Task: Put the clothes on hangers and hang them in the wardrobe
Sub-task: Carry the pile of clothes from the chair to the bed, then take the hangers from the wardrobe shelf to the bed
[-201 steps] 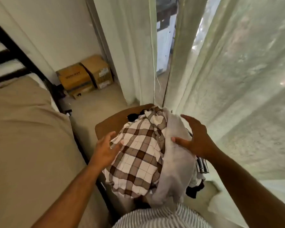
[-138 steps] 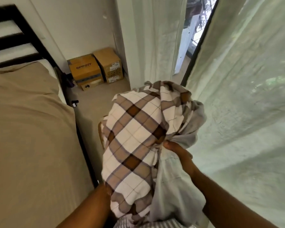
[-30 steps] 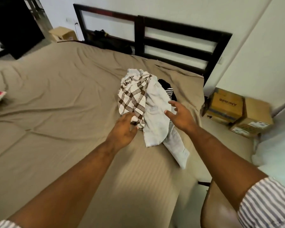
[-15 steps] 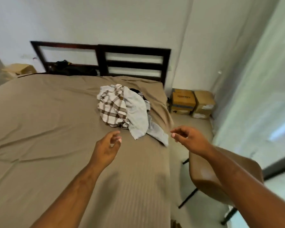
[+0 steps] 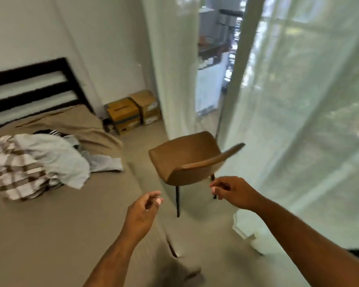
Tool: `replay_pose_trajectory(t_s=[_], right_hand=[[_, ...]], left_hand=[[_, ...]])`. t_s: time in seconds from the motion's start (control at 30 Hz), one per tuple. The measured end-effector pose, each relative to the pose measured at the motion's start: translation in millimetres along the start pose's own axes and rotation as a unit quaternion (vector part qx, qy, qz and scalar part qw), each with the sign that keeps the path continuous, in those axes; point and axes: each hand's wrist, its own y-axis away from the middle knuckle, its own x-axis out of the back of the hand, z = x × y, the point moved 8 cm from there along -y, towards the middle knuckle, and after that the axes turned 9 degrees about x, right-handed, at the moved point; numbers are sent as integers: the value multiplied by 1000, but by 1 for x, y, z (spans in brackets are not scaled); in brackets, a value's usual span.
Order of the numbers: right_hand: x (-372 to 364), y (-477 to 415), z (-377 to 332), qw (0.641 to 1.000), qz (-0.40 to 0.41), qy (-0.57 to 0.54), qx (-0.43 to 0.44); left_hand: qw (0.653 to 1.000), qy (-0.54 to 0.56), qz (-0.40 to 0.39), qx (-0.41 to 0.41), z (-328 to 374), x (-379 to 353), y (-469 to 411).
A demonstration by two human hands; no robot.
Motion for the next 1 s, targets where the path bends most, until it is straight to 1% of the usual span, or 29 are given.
replay_pose_trajectory(t_s=[0.1, 0.27, 0.33, 0.43, 0.5, 0.6, 0.7, 0.73, 0.87, 1.0], right_hand=[[34, 84, 58, 995, 61, -46, -67], [86, 252, 141, 971, 154, -91, -157], [110, 331, 167, 956, 201, -98, -192], [149, 449, 190, 924, 299, -86, -221], [170, 536, 196, 886, 383, -89, -245], [194, 650, 184, 821, 500, -70, -266], [206, 758, 160, 746, 600, -35, -286], [208, 788, 149, 723, 627, -19, -289], [209, 877, 119, 634, 713, 27, -298], [200, 940, 78, 530, 787, 85, -305]], left_hand=[[996, -40, -71, -25, 21, -78, 23], [979, -76, -180, -61, 62, -209, 82], [964, -88, -235, -86, 87, -270, 124], [934, -102, -312, -144, 127, -355, 195], [902, -111, -374, -186, 157, -412, 253], [856, -111, -444, -239, 202, -481, 339], [790, -119, -514, -312, 248, -547, 438], [762, -124, -537, -340, 262, -567, 470], [653, -133, -602, -440, 308, -623, 580], [569, -111, -657, -481, 344, -657, 674]])
